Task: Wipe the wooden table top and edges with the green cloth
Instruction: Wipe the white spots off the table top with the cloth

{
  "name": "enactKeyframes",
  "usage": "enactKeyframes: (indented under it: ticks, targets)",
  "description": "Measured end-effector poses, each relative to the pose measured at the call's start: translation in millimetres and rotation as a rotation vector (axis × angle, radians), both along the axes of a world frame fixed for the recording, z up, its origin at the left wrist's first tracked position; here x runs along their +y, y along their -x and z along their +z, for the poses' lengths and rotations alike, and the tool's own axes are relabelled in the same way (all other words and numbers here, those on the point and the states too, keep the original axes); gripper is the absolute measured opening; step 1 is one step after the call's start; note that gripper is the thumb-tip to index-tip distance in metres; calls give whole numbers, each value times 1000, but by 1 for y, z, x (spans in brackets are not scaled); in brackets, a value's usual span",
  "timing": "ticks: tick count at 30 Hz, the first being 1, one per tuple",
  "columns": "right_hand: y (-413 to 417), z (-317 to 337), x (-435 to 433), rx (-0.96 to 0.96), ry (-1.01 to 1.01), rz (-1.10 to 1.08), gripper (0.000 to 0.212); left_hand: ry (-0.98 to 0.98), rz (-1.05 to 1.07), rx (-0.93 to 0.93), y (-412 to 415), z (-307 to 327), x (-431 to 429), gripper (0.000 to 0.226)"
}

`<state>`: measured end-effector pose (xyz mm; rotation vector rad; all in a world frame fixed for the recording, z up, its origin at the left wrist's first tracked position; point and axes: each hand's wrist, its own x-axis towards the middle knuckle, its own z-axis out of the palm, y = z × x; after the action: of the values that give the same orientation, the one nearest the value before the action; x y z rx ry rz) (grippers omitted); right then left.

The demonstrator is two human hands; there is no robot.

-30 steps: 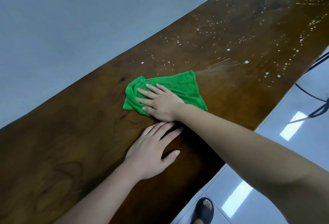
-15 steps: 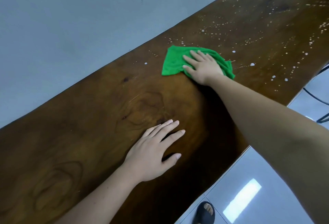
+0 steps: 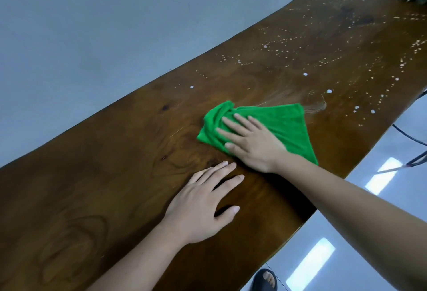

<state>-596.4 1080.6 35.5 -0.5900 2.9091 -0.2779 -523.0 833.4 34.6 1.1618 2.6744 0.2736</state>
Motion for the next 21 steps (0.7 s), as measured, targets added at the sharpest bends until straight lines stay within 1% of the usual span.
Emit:
enactKeyframes:
  ticks: [2,4,8,11,14,19,21]
  targets:
    - [19,2,-25,-6,15,140,59,-4,-5,0,0,0,0,67]
    - [48,3,-51,-2,17,225,57,-19,-14,9,0,0,-1,66]
    - [119,5,-93,-27,8,241,57,-33,-21,4,1,0,-2,66]
    - [169,7,-102,-51,2,169,59,-22,-11,-20,0,3,0,68]
    - [204,9,-92,-55,-7,51,62,-14,2,-45,0,7,1,70]
    - [232,12,-38,-36,1,-157,63,-9,4,-58,2,9,1,70]
    - [232,11,-4,-18,-7,-256,64,-5,2,-29,2,8,1,70]
